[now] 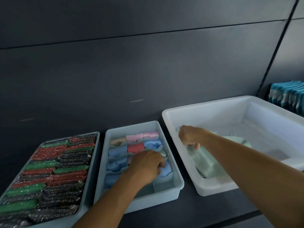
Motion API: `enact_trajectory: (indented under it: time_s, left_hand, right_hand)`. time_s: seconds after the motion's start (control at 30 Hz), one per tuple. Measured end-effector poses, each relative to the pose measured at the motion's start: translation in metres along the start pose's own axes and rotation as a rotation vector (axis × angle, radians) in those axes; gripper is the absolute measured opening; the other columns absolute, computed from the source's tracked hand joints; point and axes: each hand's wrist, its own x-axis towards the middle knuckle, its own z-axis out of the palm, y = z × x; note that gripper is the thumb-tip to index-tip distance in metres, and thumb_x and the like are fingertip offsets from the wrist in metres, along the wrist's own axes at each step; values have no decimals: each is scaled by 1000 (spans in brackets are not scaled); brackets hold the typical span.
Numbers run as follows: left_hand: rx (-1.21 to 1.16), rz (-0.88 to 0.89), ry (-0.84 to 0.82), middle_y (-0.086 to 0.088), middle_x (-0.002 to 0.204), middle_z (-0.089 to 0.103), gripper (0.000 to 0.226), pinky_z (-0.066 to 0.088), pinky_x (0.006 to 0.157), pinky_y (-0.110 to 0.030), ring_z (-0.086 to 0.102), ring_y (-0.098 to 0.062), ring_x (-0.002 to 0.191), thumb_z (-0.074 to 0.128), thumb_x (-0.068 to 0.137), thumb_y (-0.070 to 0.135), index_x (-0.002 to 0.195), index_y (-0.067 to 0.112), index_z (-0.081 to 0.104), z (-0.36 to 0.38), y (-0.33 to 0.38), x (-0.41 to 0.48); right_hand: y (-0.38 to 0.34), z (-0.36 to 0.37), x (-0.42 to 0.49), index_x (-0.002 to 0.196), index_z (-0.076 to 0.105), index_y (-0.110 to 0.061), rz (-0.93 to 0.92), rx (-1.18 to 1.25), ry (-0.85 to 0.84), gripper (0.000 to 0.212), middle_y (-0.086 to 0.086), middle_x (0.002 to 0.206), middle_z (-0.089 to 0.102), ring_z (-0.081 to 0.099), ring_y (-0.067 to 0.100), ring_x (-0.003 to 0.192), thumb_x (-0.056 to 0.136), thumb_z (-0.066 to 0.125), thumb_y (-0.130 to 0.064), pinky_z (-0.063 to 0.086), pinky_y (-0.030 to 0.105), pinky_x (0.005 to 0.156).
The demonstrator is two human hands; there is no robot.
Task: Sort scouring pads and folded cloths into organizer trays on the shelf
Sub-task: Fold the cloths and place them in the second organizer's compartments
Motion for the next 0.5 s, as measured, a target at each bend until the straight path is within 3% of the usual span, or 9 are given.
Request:
enact_trajectory:
  time_s: [0.07, 0.13, 0.2, 0.27, 0.33, 0.4, 0.5]
  left_hand:
    - [-31, -2, -15, -2, 92, 69, 15, 41, 65, -27, 64, -23, 87, 56, 87, 14, 94, 17, 69, -4, 2, -3]
    - [-113, -6, 19, 3, 81, 65, 8, 36, 59, -24, 60, -18, 79, 57, 87, 19, 83, 19, 64, -5, -1, -6]
    - [-309, -49, 95, 7, 73, 62, 14, 44, 61, -24, 59, -12, 75, 61, 88, 26, 74, 24, 61, -5, -6, -9]
    - [-644, -125, 235, 12, 91, 71, 8, 53, 83, -29, 65, -4, 88, 67, 87, 31, 94, 30, 70, -6, -11, -12]
    - [-932, -163, 371, 15, 115, 68, 34, 51, 96, -30, 63, 2, 103, 72, 86, 33, 119, 32, 65, -15, -14, -11]
    - [-1143, -192, 446, 12, 132, 58, 54, 49, 97, -27, 58, 0, 113, 72, 86, 36, 135, 29, 51, -35, -12, -11]
    - [-1444, -248, 400, 9, 140, 50, 72, 44, 79, -15, 64, 5, 100, 71, 82, 45, 144, 24, 40, -68, -11, -8]
  right_hand:
    - [-1, 5, 2, 75, 54, -7, -10, -12, 123, 11, 8, 71, 59, 59, 25, 57, 81, 56, -15, 55, 33, 64]
    - [-1, 6, 5, 80, 60, -6, -11, 108, 212, 12, 9, 73, 61, 62, 28, 59, 80, 50, -11, 54, 32, 62]
    - [3, -5, 2, 72, 59, -6, -20, 283, 264, 13, 9, 65, 57, 58, 27, 51, 81, 50, -9, 49, 25, 53]
    - [7, -24, -10, 59, 50, -12, -62, 559, 327, 25, 5, 55, 44, 45, 21, 46, 83, 53, -11, 38, 22, 48]
    - [10, -40, -27, 56, 50, -18, -145, 892, 361, 26, 8, 61, 37, 36, 20, 57, 80, 58, -18, 31, 27, 54]
    - [6, -52, -48, 66, 58, -21, -245, 1150, 317, 6, 10, 75, 43, 39, 25, 71, 65, 61, -26, 31, 36, 64]
    - [-5, -66, -72, 105, 60, 3, -419, 1403, 191, 45, 16, 94, 57, 52, 29, 85, 66, 55, -20, 40, 38, 75]
